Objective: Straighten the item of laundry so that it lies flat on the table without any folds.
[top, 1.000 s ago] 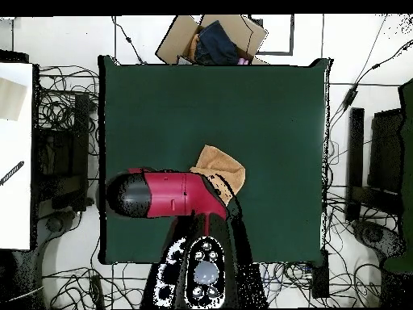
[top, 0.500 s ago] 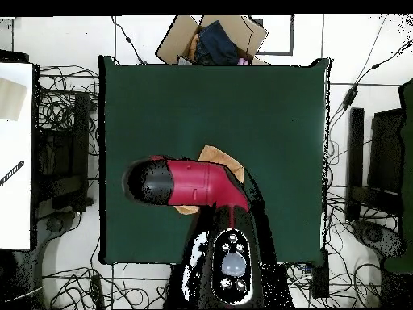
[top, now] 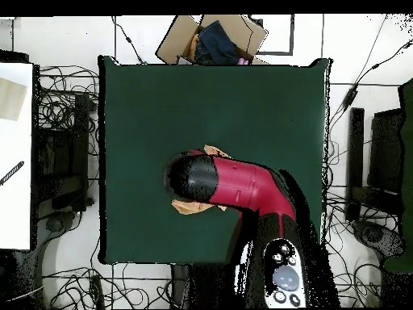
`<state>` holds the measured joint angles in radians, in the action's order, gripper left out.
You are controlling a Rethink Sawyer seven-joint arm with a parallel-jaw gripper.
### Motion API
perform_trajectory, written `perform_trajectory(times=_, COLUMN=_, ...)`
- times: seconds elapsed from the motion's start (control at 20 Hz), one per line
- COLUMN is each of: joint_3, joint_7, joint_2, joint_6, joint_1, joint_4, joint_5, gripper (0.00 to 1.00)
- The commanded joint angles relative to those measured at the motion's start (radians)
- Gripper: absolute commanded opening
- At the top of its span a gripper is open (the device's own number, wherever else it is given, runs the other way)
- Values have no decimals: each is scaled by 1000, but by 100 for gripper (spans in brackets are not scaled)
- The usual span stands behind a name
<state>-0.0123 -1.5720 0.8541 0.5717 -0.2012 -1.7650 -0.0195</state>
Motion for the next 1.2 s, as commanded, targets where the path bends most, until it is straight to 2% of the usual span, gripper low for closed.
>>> perform_trajectory(times=0.05, joint_3=96, joint_7=54, joint_2=-2, joint_6=81, joint_1=-50, joint_4=-16, joint_5=-55, gripper=100)
perform_trajectory(times=0.4, joint_3=109, joint_7=50, joint_2=-8, joint_6=50, joint_1=-67, joint_4=-30, joint_5=-75, gripper=100)
perform_trajectory(times=0.7, joint_3=85, joint_7=-14, joint_2=-31, joint_6=-44, joint_1=-25, joint_4=-66, joint_5=-111, gripper=100)
perform_trajectory(times=1.2, joint_3=45, joint_7=-107, joint_2=-74, joint_6=-121, joint_1=40, joint_4=-71, joint_5=-166, gripper=100)
